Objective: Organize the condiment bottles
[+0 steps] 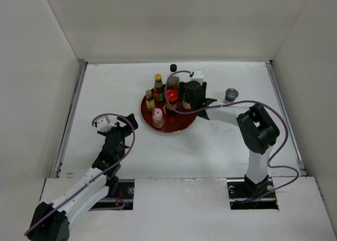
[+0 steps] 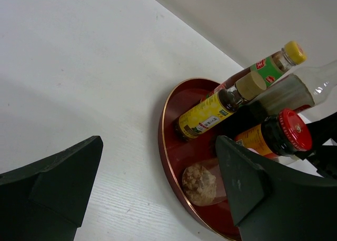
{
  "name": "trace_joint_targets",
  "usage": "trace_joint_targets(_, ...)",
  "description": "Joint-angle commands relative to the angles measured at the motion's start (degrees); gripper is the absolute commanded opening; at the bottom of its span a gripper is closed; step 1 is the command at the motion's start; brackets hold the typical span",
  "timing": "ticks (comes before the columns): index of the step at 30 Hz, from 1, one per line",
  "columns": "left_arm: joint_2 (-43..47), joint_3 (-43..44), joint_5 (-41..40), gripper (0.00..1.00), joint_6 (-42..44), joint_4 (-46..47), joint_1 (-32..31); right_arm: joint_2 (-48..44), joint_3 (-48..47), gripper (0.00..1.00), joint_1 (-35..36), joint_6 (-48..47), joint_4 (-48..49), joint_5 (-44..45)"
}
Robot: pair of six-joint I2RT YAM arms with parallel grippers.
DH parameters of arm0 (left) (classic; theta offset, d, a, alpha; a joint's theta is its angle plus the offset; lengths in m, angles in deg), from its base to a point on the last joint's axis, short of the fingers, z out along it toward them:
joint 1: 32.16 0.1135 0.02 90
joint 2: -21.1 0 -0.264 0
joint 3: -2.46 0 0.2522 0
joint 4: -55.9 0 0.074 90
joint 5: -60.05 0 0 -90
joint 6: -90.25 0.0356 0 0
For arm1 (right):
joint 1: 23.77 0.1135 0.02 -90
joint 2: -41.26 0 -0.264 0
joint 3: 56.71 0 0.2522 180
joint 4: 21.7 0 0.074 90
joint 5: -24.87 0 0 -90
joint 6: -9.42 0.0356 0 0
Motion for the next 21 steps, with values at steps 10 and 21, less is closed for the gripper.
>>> trace_joint_targets(10, 0.53, -0.2, 0.61, 0.89, -0.56, 2.58, -0.02, -22.66, 8.4, 0.9, -6.09, 1.65, -0.83, 2.89)
trace_joint_targets(21, 0.35, 0.07, 1.05, 0.89, -0.65, 2.22, -0.11, -25.24, 13.07, 1.0, -18.06, -3.36, -5.66, 10.89)
